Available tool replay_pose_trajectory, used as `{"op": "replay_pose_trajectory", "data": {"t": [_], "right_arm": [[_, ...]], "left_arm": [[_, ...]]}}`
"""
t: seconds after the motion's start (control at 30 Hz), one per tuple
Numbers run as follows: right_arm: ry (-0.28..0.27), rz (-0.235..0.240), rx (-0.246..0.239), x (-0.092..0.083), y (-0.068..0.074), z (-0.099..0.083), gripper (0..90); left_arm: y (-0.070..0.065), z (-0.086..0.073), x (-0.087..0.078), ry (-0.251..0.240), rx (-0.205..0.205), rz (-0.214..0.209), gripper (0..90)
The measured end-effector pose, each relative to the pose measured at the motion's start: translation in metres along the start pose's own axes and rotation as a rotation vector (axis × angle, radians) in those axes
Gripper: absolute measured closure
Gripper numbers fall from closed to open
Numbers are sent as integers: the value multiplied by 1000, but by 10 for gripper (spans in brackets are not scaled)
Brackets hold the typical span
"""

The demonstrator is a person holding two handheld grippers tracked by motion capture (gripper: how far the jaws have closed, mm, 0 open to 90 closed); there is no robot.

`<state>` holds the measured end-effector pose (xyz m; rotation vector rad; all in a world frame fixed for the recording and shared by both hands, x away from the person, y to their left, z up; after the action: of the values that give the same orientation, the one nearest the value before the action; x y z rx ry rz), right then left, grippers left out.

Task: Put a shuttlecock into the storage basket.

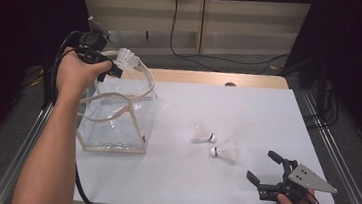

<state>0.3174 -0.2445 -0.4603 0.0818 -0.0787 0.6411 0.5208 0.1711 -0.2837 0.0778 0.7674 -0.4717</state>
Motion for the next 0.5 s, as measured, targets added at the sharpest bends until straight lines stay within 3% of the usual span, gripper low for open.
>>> {"op": "replay_pose_trajectory", "data": {"t": [0.5], "right_arm": [[1,1,0,0,0,0,8]], "left_arm": [[12,-7,9,-6,-29,27,656]]}}
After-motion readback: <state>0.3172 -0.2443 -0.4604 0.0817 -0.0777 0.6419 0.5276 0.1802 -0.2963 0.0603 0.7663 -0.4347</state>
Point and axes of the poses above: each handheld gripper's, and its own axes: x roughly forward along the jaws, z roughly out of its top, y roughly to its left, the point moved 9 cm from there along x, roughly forward along the jaws, and after that the axes turned 14 degrees about -y, right-handed, at the moved point
